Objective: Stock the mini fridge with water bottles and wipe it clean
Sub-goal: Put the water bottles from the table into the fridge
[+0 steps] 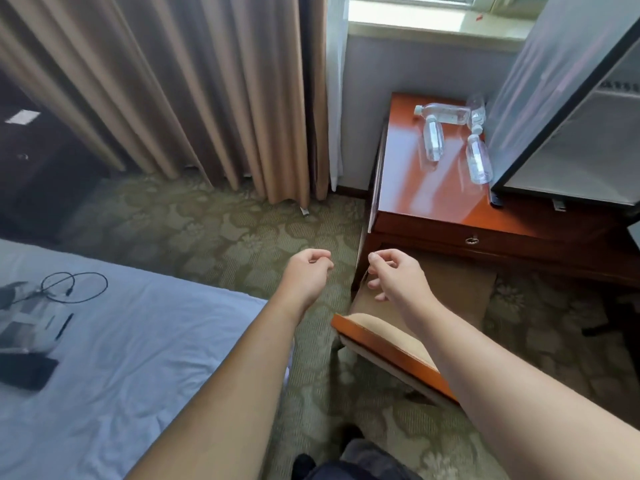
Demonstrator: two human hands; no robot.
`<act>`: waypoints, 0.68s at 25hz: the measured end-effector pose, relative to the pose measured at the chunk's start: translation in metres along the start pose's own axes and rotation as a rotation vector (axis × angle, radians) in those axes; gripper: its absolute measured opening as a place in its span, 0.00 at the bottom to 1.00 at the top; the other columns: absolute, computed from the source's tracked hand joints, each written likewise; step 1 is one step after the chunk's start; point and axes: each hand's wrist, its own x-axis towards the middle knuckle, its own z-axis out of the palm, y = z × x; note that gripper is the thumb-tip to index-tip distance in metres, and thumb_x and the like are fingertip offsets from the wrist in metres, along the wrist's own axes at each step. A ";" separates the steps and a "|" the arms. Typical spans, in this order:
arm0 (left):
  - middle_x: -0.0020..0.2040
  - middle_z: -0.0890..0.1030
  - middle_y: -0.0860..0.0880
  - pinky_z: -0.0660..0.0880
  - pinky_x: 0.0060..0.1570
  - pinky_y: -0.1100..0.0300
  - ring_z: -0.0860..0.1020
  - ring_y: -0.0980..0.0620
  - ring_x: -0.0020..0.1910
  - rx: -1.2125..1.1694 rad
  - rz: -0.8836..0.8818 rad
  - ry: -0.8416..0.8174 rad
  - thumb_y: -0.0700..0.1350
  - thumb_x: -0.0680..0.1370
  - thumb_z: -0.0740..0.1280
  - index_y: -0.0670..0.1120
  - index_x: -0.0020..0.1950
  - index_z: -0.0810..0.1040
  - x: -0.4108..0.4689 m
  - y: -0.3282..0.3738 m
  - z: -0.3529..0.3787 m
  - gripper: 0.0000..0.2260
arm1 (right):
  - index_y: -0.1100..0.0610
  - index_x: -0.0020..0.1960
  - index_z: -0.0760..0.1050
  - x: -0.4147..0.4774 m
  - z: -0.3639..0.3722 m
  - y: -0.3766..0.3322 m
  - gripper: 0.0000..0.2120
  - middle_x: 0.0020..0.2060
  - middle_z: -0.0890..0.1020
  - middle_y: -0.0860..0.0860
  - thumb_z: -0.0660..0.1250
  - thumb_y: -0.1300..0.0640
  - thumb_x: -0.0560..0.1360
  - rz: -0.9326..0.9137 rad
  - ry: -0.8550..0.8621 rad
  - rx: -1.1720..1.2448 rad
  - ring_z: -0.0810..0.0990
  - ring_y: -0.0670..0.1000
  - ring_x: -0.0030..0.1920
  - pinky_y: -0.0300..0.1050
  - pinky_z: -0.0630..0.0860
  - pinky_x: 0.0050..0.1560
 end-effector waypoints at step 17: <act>0.55 0.85 0.50 0.78 0.58 0.54 0.82 0.51 0.57 0.149 -0.164 -0.168 0.46 0.84 0.60 0.50 0.60 0.80 0.249 0.094 0.008 0.10 | 0.49 0.50 0.80 0.203 0.033 -0.080 0.06 0.44 0.85 0.51 0.66 0.49 0.81 0.073 -0.015 0.111 0.82 0.47 0.36 0.46 0.78 0.32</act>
